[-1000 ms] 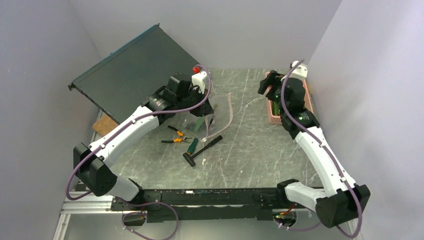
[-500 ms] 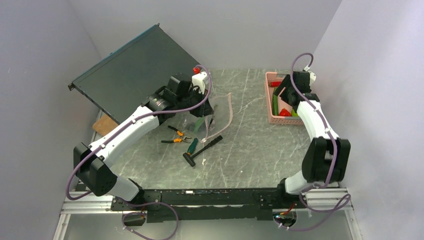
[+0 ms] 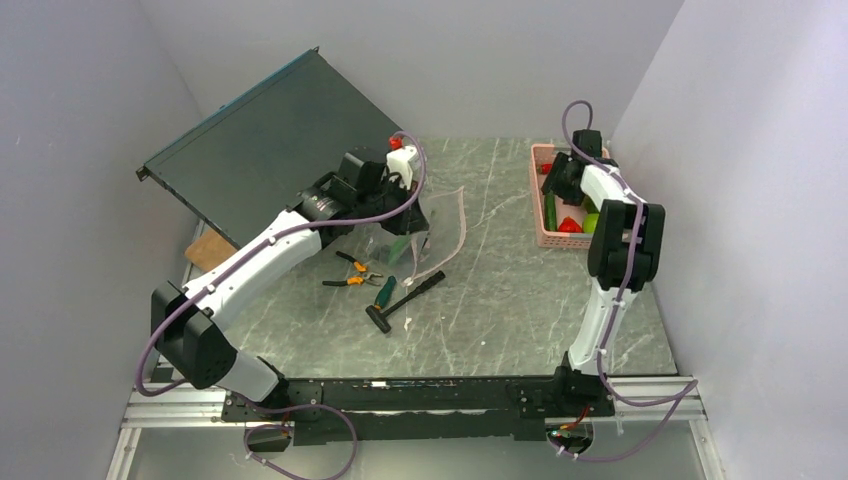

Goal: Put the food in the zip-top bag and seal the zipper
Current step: Pick up the fake vegetable from the bin, then place the fake vegetable in the zipper food storage bag.

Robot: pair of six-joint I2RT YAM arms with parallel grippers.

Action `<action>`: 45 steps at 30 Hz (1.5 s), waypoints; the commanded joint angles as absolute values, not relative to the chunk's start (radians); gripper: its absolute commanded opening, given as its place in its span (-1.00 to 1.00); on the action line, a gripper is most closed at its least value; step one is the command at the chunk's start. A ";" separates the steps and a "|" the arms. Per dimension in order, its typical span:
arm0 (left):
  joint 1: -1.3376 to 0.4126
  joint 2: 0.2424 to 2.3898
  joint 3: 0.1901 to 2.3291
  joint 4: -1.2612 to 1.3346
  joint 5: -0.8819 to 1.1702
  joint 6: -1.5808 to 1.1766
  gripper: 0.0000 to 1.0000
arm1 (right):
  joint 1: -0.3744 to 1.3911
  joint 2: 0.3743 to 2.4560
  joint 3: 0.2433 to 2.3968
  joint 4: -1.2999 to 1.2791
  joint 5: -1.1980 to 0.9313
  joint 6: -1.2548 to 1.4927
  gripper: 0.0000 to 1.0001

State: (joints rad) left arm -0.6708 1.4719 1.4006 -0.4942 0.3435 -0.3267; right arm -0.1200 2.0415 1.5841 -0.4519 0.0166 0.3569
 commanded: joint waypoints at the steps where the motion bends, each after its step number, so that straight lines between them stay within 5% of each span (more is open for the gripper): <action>1: -0.672 1.486 1.438 -0.474 0.370 -0.321 -1.00 | -0.117 2.095 1.668 -0.488 0.030 0.294 0.18; 10: -0.672 1.509 1.441 -0.476 0.376 -0.324 -1.00 | -0.100 2.171 1.682 -0.482 0.053 0.266 0.01; 17: -0.673 1.509 1.442 -0.481 0.370 -0.321 -1.00 | -0.095 2.172 1.727 -0.523 0.099 0.242 -0.63; 27: -0.672 1.505 1.443 -0.483 0.363 -0.319 -1.00 | -0.080 1.838 1.622 -0.387 0.199 0.243 -1.00; 36: -0.671 1.487 1.441 -0.478 0.362 -0.318 -1.00 | -0.030 1.406 1.236 -0.001 -0.105 0.370 -1.00; 45: -0.672 1.478 1.448 -0.487 0.364 -0.313 -1.00 | 0.242 1.052 0.889 0.475 -0.324 0.265 -1.00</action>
